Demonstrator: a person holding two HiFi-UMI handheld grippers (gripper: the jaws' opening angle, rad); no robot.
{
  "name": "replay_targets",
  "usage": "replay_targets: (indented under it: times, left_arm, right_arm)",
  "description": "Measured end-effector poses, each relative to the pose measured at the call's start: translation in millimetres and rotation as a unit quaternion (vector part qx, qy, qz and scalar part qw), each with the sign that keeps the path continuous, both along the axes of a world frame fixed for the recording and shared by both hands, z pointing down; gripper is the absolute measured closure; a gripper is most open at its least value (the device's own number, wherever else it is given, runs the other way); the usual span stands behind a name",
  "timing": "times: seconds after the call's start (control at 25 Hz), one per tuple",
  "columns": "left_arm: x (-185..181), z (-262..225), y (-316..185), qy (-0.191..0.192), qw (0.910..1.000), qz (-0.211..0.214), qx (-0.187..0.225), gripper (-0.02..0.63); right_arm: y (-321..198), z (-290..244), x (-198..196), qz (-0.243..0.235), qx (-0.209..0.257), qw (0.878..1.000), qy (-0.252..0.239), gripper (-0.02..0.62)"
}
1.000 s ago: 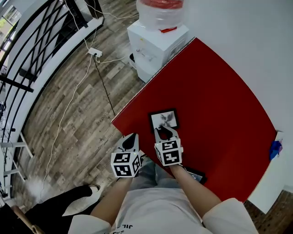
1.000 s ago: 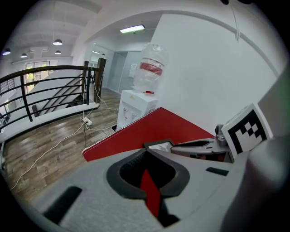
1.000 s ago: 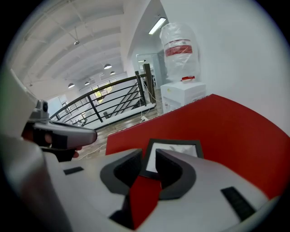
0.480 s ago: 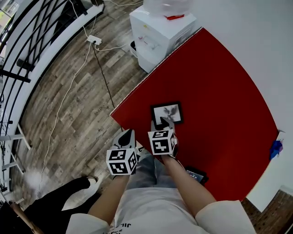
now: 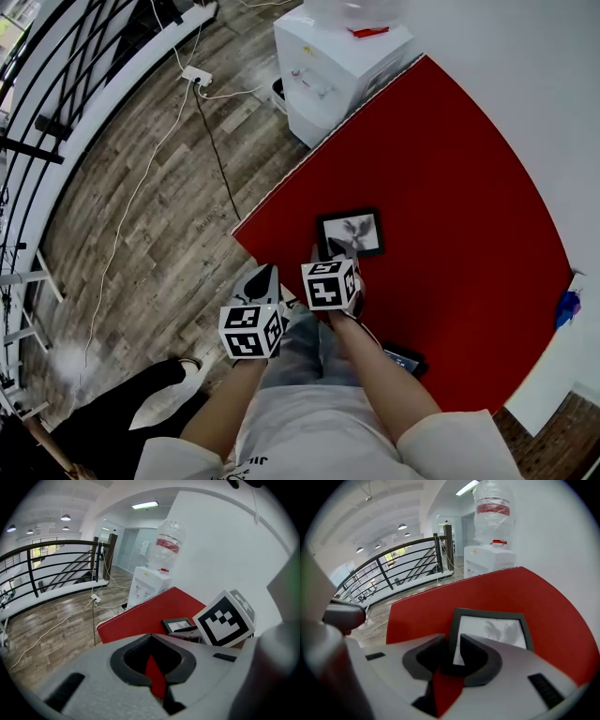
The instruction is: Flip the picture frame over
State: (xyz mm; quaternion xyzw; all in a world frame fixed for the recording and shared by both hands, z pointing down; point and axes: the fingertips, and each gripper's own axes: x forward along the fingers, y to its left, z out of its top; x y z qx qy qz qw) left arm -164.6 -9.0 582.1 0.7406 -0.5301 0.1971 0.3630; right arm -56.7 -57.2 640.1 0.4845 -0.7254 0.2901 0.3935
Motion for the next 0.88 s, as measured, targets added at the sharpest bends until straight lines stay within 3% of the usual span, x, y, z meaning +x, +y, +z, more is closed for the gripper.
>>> replay_targets:
  times: [0.52,0.72,0.88]
  left_arm:
    - [-0.4,3.3,-3.5,0.000,1.0000,0.009,-0.002,0.601]
    - [-0.9,4.8,-2.6,-0.001,0.9999,0.010,-0.003,0.601]
    - [3.1,3.1,-3.8,-0.001,0.9999,0.011,0.000,0.601]
  right_arm:
    - [-2.0,-6.6,-1.9,0.032,-0.007,0.999,-0.025,0.529]
    - [-1.5,-27.1,-3.0,0.061,-0.008,0.994,-0.094,0.531]
    - [-4.4,-51.9,-4.3,0.083,-0.016,0.981,-0.172,0.531]
